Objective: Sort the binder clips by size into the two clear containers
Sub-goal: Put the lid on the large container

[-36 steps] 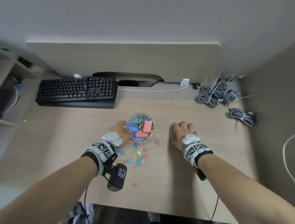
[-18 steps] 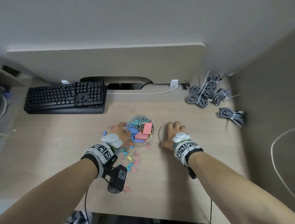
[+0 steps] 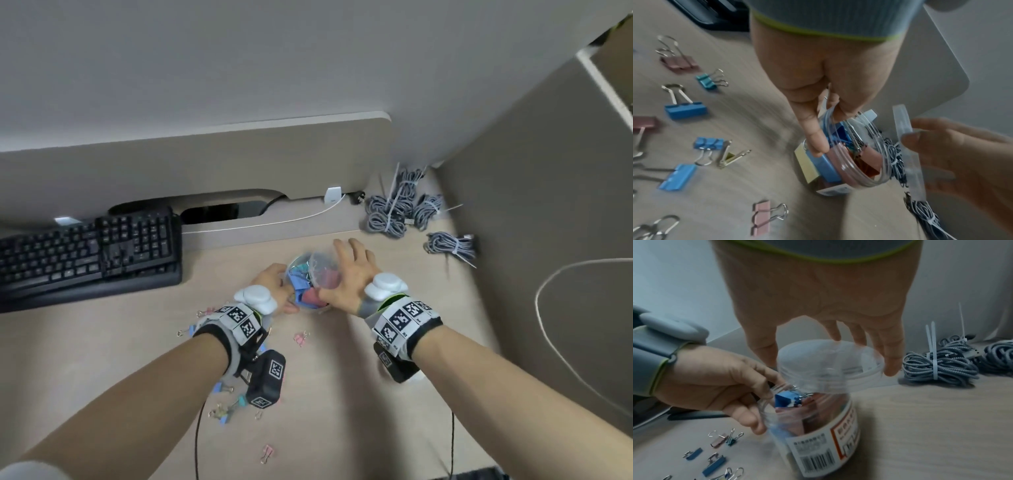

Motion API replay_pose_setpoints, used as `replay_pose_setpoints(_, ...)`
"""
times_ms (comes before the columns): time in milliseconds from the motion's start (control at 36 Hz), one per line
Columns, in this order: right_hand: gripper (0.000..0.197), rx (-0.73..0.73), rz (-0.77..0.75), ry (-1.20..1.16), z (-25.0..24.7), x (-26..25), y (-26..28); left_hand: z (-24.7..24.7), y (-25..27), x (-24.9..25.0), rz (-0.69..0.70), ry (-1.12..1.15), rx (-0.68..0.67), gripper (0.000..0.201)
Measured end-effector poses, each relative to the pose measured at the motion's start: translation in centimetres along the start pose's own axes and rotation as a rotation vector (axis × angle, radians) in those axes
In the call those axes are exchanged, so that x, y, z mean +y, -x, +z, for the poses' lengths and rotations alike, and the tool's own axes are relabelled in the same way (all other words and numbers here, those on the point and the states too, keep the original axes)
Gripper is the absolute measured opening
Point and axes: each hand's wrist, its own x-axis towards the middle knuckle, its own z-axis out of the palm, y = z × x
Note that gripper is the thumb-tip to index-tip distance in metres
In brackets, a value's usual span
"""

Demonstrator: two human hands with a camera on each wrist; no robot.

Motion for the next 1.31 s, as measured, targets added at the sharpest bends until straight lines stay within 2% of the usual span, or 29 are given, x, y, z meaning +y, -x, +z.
replay_pose_setpoints(139, 0.105, -0.008, -0.016, 0.121, 0.7, -0.4, -0.5, 0.8, 1.2, 1.8, 0.009, 0.147, -0.125, 0.033)
replay_pose_setpoints(250, 0.101, -0.039, -0.021, 0.212, 1.8, -0.7, -0.6, -0.1, 0.8, 1.2, -0.032, 0.136, -0.167, 0.028)
replay_pose_setpoints(333, 0.094, -0.05, -0.075, 0.281, 2.5, -1.2, -0.6, -0.9, 0.4, 0.6, -0.069, 0.071, -0.201, 0.035)
replay_pose_setpoints(417, 0.088, -0.079, -0.119, 0.389, 3.0, -1.5, -0.5, -1.2, 0.7, 0.6, -0.131, 0.111, -0.22, 0.036)
replay_pose_setpoints(500, 0.09, -0.093, -0.105, 0.41, 3.2, -1.5, -0.6, -1.4, 0.9, 0.4, -0.162, 0.135, -0.261, 0.035)
replay_pose_setpoints(611, 0.094, -0.09, -0.044, 0.431, 3.6, -2.0, -0.9, -1.1, 1.6, 0.3, -0.125, 0.098, -0.246, 0.04)
replay_pose_setpoints(722, 0.104, -0.083, 0.026, 0.461, 4.3, -2.7, -1.3, -1.1, 1.8, 0.2, -0.164, 0.143, -0.267, 0.033)
replay_pose_setpoints(833, 0.105, -0.093, 0.01, 0.467, 4.2, -2.5, -1.5, -1.0, 2.1, 0.1, -0.145, 0.118, -0.256, 0.053)
replay_pose_setpoints(917, 0.106, -0.092, 0.011, 0.446, 4.2, -2.3, -1.4, -1.2, 2.3, 0.2, -0.134, 0.073, -0.252, 0.056)
replay_pose_setpoints(1000, 0.107, -0.09, 0.016, 0.419, 3.9, -2.6, -1.4, -1.3, 2.2, 0.5, -0.143, 0.077, -0.2, 0.042)
replay_pose_setpoints(1083, 0.106, -0.091, 0.063, 0.334, 3.2, -2.6, -1.3, -1.2, 2.4, 0.8, -0.173, 0.107, -0.145, 0.02)
replay_pose_setpoints(1194, 0.102, -0.068, 0.059, 0.194, 2.3, -2.2, -0.5, -1.1, 2.5, 0.9, -0.149, 0.096, -0.029, 0.015)
replay_pose_setpoints(1222, 0.103, -0.048, 0.046, 0.158, 2.0, -2.1, -0.2, -1.1, 2.6, 1.1, -0.153, 0.099, -0.026, 0.015)
replay_pose_setpoints(1305, 0.109, 0.009, 0.01, 0.06, 1.1, -2.2, 0.5, -1.1, 3.1, 1.8, -0.206, 0.14, -0.091, 0.041)
